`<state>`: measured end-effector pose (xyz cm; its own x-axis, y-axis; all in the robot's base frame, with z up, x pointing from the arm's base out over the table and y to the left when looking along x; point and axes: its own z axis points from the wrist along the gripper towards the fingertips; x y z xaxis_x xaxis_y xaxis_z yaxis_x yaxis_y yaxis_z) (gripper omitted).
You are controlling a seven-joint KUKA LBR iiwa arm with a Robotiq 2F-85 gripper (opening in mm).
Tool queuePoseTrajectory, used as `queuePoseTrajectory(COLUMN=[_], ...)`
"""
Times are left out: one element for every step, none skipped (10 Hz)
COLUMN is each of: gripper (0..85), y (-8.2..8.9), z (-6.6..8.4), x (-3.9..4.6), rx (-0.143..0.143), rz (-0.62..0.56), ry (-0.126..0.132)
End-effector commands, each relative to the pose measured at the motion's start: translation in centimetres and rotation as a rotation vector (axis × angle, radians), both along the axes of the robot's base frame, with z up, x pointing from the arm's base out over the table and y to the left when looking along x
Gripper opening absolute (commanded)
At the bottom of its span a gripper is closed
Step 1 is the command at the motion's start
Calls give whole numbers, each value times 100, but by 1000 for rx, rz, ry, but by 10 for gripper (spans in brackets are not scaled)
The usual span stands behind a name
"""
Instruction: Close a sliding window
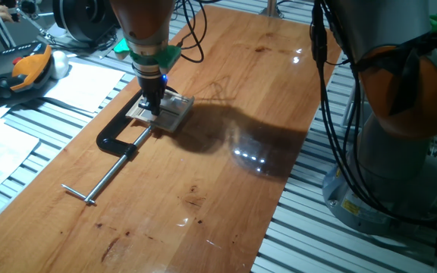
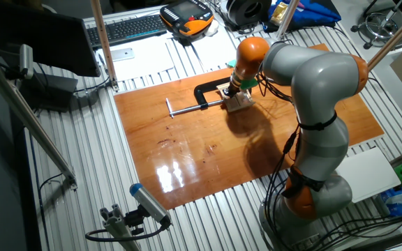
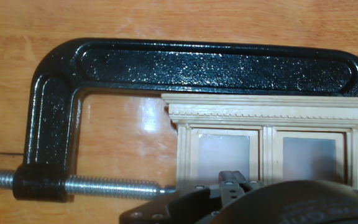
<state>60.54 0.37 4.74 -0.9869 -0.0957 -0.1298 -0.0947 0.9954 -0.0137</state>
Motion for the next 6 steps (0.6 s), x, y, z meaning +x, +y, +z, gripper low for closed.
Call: queuePoseTrajectory(gripper=[0,0,0,0,0,0], y=[0,0,-1,1,1,4], z=[-2,-2,-4,-3,0,5], x=[-2,-2,-2,-1,5,13], rx=[2,2,2,2,3,7], rz=[0,0,0,-1,-8,-18], ry=[2,2,2,0,-4,-15])
